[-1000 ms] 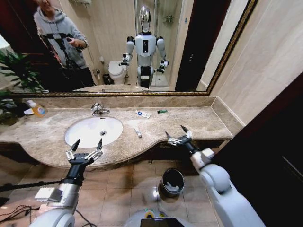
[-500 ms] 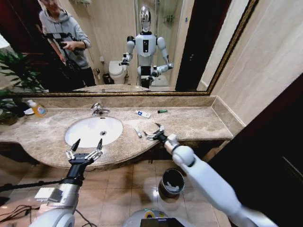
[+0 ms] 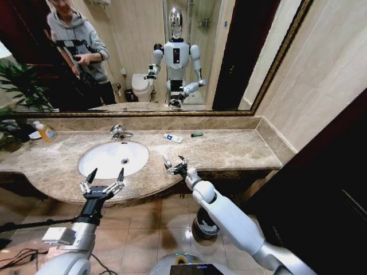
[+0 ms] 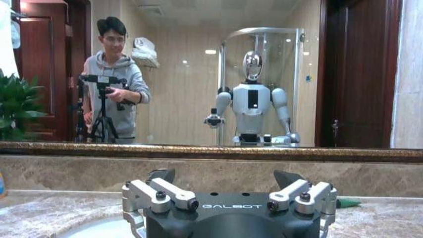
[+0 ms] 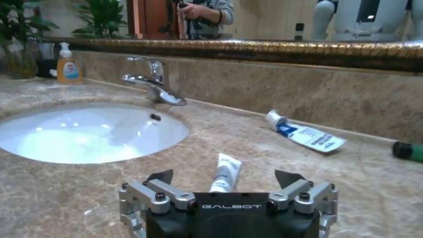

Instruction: Pick up the trash from the sink and place it in the trash bin.

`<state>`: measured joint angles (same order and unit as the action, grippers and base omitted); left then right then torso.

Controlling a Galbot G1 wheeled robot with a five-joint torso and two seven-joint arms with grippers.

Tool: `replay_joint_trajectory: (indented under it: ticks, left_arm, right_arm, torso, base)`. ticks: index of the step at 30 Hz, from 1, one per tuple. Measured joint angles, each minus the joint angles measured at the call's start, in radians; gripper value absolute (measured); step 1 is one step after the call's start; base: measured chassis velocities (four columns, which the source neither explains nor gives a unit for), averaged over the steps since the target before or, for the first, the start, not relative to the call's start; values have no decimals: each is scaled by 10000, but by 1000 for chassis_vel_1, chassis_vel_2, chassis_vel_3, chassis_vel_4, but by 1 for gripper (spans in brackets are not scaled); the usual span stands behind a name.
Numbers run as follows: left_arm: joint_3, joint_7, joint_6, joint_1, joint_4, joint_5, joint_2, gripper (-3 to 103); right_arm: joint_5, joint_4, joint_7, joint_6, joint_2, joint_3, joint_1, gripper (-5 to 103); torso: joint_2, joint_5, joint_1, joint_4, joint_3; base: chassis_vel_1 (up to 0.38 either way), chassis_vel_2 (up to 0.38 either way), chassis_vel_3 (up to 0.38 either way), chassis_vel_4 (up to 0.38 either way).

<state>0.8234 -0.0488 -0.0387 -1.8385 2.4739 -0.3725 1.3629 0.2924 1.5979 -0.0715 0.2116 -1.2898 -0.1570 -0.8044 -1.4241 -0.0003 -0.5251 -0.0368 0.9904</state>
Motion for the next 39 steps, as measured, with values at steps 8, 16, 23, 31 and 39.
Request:
replay_joint_trajectory:
  ticks: [8,16,23,31,39]
  left_arm:
    - [0,0,0,0,0,0,0,100]
    - [0,0,0,0,0,0,0,100]
    - [0,0,0,0,0,0,0,100]
    - [0,0,0,0,0,0,0,100]
    - [0,0,0,0,0,0,0,100]
  right_arm:
    - [-345,-572,173,-144,-216,152,34,83]
    - [-408,-601,267,-209,34,288,-60,62]
    - [-396,-354,279,-75,226,314,-109,47]
    - [-472,-168,340,-10,289,316,-162,18]
    - [-709,462,339,-155,584,752,-536,16]
  torso:
    - [0,1,0,0,0]
    - [0,4,0,-1,-1]
    - [0,3,0,1,0]
    - [0,3,0,0,0]
    - [0,4,0,-1,0]
  base:
    - [0,0,0,0]
    - [0,0,0,0]
    - [0,0,0,0]
    - [0,0,0,0]
    - [0,0,0,0]
